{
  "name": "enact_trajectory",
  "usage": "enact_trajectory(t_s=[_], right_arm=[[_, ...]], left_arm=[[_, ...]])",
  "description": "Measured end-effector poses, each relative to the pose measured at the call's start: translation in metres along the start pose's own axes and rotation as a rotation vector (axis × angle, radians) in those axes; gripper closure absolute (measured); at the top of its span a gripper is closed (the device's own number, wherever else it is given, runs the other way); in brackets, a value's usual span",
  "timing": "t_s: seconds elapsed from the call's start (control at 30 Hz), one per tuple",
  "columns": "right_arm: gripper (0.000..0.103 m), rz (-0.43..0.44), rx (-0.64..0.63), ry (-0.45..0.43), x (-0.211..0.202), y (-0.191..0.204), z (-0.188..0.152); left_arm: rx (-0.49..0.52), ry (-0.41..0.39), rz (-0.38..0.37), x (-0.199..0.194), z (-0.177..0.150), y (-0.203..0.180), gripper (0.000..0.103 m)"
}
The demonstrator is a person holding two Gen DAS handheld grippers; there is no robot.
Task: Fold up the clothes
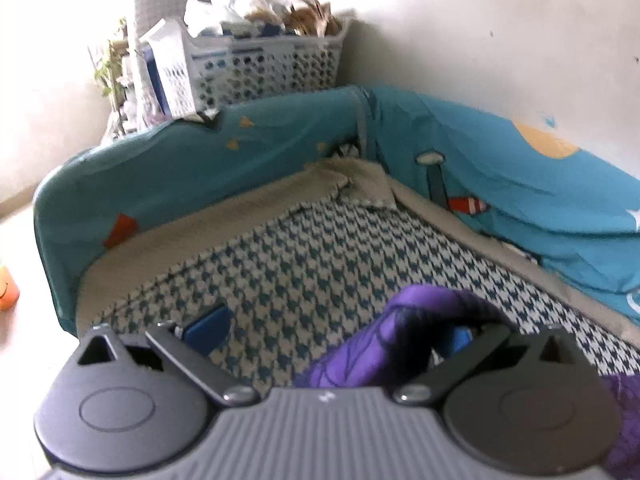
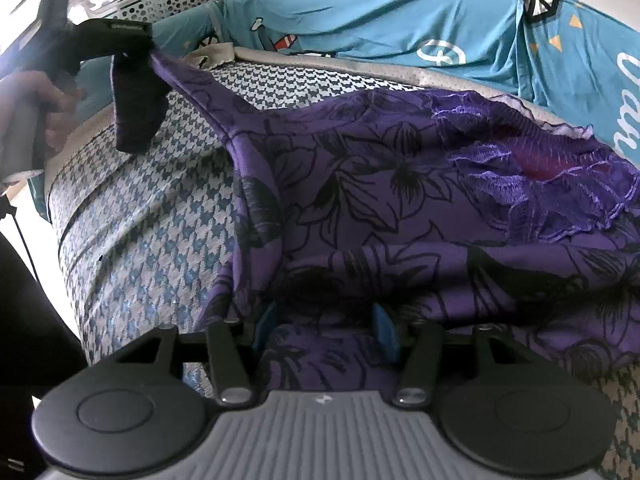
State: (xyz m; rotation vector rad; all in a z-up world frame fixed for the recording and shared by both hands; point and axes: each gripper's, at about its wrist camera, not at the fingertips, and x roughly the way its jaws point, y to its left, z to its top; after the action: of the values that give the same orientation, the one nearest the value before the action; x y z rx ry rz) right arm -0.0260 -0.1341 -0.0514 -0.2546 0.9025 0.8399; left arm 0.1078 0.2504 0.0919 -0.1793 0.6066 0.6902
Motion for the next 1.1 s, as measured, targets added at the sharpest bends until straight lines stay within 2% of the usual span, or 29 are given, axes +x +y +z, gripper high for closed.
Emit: enact_trajectory(t_s=[0.1, 0.37, 0.47, 0.63, 1.1], right_arm=[[0.050, -0.009, -0.005, 0.003, 0.000, 0.002, 0.000], [0.050, -0.022, -0.005, 0.016, 0.005, 0.004, 0.005], [0.050, -0.024, -0.006, 0.021, 0.006, 0.004, 0.007], [0.050, -0.020, -0.001, 0.025, 0.006, 0.003, 0.008], [0.050, -0.017, 0.020, 0.005, 0.000, 0.001, 0.014]], left_arm=[[-0.008, -0.025, 0.003, -0.003, 0.004, 0.006, 0.000], [-0.052, -0.008, 0.060, 0.006, 0.013, 0.037, 0.000], [-0.094, -0.045, 0.110, 0.004, 0.019, 0.055, 0.000], [-0.194, -0.086, 0.140, -0.004, 0.028, 0.088, 0.000], [-0.032, 0.085, -0.004, 0.022, 0.010, 0.061, 0.000]])
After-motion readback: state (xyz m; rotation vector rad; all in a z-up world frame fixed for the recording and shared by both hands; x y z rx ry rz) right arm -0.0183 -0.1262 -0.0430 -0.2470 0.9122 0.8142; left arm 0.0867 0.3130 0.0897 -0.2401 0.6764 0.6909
